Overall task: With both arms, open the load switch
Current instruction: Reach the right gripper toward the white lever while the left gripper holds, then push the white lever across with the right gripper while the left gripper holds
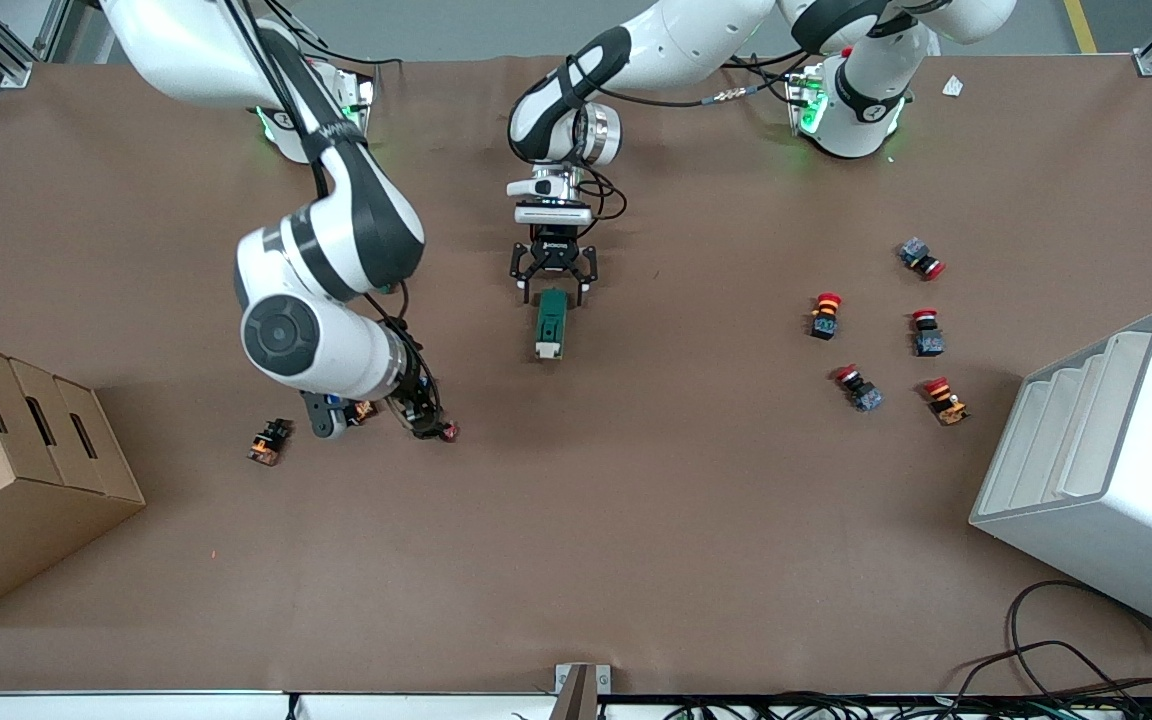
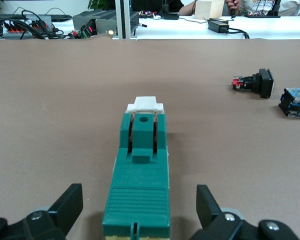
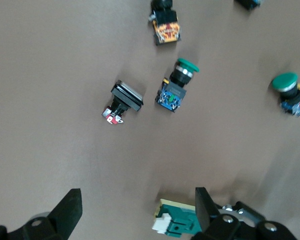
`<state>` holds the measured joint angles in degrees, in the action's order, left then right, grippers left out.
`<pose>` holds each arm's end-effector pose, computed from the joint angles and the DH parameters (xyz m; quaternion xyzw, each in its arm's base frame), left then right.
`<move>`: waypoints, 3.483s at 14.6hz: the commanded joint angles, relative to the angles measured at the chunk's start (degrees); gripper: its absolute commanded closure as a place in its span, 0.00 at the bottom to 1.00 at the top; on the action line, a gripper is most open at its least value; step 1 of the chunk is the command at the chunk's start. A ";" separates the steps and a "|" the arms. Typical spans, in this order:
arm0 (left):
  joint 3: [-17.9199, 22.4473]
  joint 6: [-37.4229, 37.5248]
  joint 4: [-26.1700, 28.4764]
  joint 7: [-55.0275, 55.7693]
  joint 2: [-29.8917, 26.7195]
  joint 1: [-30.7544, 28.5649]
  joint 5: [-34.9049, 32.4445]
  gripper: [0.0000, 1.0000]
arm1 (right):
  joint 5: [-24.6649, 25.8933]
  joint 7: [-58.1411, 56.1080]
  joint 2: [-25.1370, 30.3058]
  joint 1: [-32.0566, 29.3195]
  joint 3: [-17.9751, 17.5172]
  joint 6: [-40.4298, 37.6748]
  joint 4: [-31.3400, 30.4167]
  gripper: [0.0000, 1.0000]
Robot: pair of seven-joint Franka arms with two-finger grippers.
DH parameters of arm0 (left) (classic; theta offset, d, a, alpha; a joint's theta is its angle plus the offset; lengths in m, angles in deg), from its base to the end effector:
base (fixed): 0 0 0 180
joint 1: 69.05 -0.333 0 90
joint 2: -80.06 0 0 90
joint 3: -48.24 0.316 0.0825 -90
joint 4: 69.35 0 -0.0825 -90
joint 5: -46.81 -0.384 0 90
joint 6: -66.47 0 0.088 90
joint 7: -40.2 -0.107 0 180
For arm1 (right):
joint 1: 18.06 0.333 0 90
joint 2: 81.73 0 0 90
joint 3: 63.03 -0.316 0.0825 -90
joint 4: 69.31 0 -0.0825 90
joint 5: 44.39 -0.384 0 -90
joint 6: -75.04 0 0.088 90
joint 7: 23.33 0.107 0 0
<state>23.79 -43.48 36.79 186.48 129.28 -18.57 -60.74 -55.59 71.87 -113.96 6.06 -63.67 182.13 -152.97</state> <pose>0.2268 -0.5656 0.0821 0.8498 -0.0234 0.5261 0.0237 0.6218 0.3018 0.3451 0.7894 -0.6018 -0.1194 0.0192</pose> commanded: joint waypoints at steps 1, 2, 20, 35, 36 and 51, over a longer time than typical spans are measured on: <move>0.45 2.20 -1.29 1.11 1.84 1.02 -2.83 0.00 | -1.28 6.56 -5.90 2.67 0.38 -0.48 5.26 0.00; 0.45 2.28 -1.29 1.20 2.02 1.10 -3.36 0.00 | -1.19 7.79 -7.05 3.12 0.38 -0.48 6.13 0.00; 0.45 7.21 -0.85 5.77 5.98 2.86 -5.47 0.00 | -8.66 18.79 -15.58 13.49 0.20 -3.37 6.05 0.00; 0.45 7.21 -0.59 5.77 5.89 2.77 -5.47 0.00 | -13.23 19.93 -14.62 14.64 0.03 -13.57 6.85 0.00; 0.45 7.29 -0.59 5.77 5.89 2.77 -5.47 0.00 | -13.23 19.93 -14.62 14.64 -0.15 -13.93 7.11 0.00; 0.45 7.21 -0.41 5.77 5.98 2.77 -5.56 0.00 | -12.62 19.76 -14.53 16.83 -1.73 -16.83 7.29 0.00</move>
<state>24.03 -35.81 36.66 191.02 133.06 -16.33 -65.77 -67.81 90.98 -129.18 22.37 -65.59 165.17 -144.18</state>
